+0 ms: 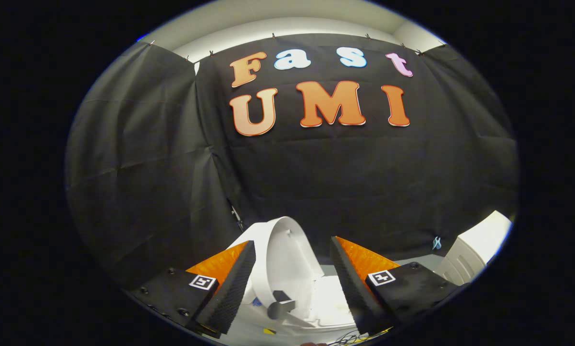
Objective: Open the toilet lid.
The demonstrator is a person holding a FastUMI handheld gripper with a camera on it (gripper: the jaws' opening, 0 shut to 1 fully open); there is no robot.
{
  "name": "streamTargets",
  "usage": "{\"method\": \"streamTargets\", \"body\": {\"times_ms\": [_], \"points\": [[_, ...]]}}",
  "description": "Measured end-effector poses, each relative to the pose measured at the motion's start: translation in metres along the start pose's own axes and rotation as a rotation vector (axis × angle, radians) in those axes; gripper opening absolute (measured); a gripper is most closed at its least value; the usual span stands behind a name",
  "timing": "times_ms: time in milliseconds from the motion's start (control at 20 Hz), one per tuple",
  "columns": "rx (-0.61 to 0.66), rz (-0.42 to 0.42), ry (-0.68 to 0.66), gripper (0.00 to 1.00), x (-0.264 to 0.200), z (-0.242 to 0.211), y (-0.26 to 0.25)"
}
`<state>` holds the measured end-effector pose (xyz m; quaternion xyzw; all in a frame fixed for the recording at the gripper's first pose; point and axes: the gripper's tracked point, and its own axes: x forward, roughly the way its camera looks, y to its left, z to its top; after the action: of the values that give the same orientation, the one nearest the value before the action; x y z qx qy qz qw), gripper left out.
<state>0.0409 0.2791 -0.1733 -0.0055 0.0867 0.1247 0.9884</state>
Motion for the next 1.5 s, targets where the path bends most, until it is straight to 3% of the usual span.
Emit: {"method": "streamTargets", "body": {"times_ms": [450, 600, 850, 1500], "points": [[-0.014, -0.147, -0.058, 0.99, -0.026, 0.062, -0.127], [-0.002, -0.157, -0.071, 0.99, -0.039, 0.074, -0.153], [0.013, -0.164, -0.081, 0.99, -0.068, 0.08, -0.183], [0.035, -0.171, -0.125, 0.99, -0.102, 0.078, -0.2]]}}
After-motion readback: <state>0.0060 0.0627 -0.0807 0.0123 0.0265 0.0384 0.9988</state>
